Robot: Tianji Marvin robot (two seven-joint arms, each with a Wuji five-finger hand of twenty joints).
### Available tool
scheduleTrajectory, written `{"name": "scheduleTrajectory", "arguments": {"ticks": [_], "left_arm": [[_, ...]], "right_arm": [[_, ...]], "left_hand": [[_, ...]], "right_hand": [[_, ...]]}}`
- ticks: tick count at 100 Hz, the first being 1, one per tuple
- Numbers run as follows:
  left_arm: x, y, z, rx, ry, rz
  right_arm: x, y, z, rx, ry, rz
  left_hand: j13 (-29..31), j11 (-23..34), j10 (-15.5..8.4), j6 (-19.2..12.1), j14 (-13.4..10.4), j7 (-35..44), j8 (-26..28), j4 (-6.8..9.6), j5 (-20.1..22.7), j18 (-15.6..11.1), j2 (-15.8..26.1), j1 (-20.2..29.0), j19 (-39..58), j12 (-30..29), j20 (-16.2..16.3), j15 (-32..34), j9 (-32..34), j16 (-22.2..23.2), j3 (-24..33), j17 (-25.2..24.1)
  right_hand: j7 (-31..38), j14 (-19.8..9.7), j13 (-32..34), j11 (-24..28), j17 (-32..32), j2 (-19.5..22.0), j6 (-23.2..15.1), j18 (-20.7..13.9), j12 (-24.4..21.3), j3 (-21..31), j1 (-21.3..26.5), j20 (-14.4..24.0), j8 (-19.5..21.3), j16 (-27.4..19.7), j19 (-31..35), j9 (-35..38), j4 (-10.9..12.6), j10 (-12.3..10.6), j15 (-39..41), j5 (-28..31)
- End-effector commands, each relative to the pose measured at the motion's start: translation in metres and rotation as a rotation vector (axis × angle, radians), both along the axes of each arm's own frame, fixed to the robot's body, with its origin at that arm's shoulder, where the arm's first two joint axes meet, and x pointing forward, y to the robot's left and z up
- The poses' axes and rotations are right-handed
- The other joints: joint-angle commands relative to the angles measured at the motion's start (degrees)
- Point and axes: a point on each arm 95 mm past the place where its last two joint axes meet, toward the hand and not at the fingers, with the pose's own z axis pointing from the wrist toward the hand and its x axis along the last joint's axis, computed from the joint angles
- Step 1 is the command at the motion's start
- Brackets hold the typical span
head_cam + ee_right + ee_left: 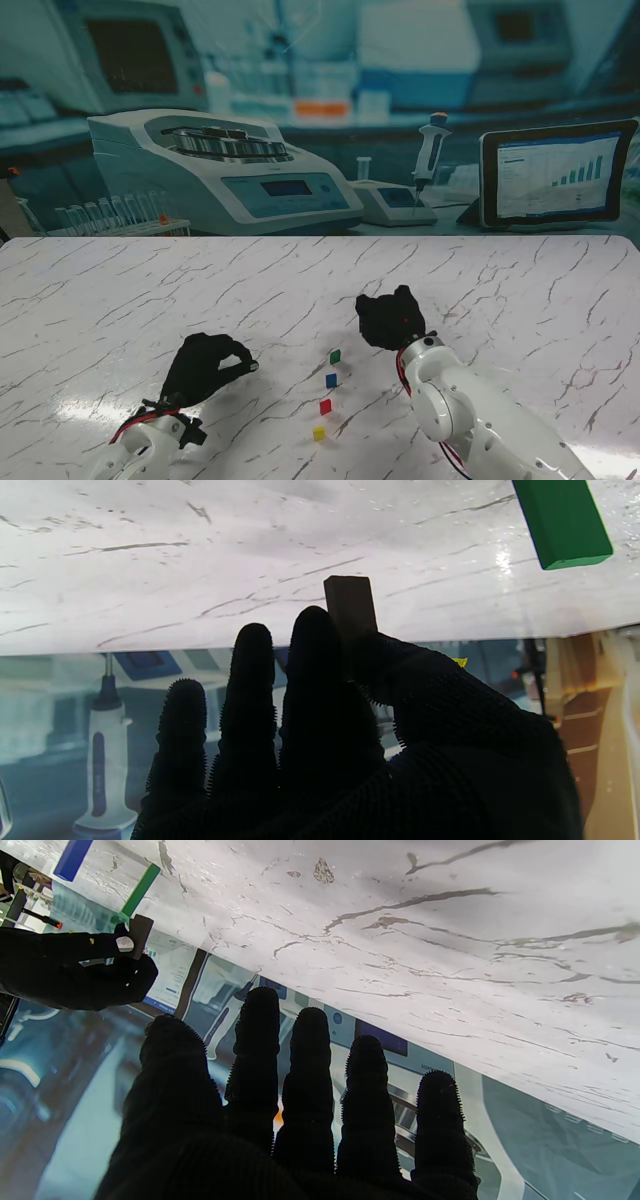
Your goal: Arrange dominoes in a row
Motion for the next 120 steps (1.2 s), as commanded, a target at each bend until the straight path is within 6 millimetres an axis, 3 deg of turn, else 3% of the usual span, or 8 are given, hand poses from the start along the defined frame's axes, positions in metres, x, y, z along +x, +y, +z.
{"name": "scheduleTrajectory", "arguments": {"ticks": [1, 38, 120], "left_arm": [[-0.004, -0.005, -0.001, -0.023, 0.004, -0.025], [-0.004, -0.004, -0.001, -0.028, 0.003, -0.026], [-0.005, -0.006, 0.001, -0.035, 0.007, -0.028]], "right_arm": [[-0.003, 0.013, 0.0, 0.021, 0.001, 0.015], [-0.003, 0.03, -0.007, 0.028, 0.007, 0.043], [0.005, 0.047, -0.023, 0.038, 0.034, 0.05]], "left_hand": [[0.4, 0.2, -1.6, -1.6, -1.8, -0.1, -0.4, 0.22, 0.6, 0.9, 0.4, -0.2, 1.5, 0.6, 0.9, 0.6, 0.2, 0.4, -0.4, -0.7], [0.4, 0.2, -1.5, -1.4, -1.7, -0.1, -0.4, 0.24, 0.6, 0.9, 0.5, -0.2, 1.5, 0.6, 0.9, 0.5, 0.1, 0.4, -0.3, -0.7], [0.4, 0.2, -1.5, -1.5, -1.6, -0.1, -0.4, 0.24, 0.6, 0.9, 0.5, -0.2, 1.5, 0.6, 0.9, 0.6, 0.2, 0.4, -0.3, -0.8]], "right_hand": [[1.3, -1.2, -1.4, -0.4, -0.5, 1.6, 0.1, 0.7, -0.1, 0.0, 0.9, -0.5, 0.7, -0.2, -0.1, -1.0, 1.9, -1.2, -0.7, -1.9], [0.6, -1.0, -2.6, -1.8, -0.8, 2.1, -0.6, 0.8, 0.0, -1.3, 2.1, -0.6, 0.4, -0.2, -0.6, -2.0, 0.3, -0.9, -1.0, -2.7], [-0.6, -0.7, -4.7, -5.0, -1.3, 3.1, -0.4, 1.2, 0.1, -3.8, 4.2, -0.4, -0.6, -0.6, -0.9, -3.2, -2.6, 0.1, -1.8, -3.8]]}}
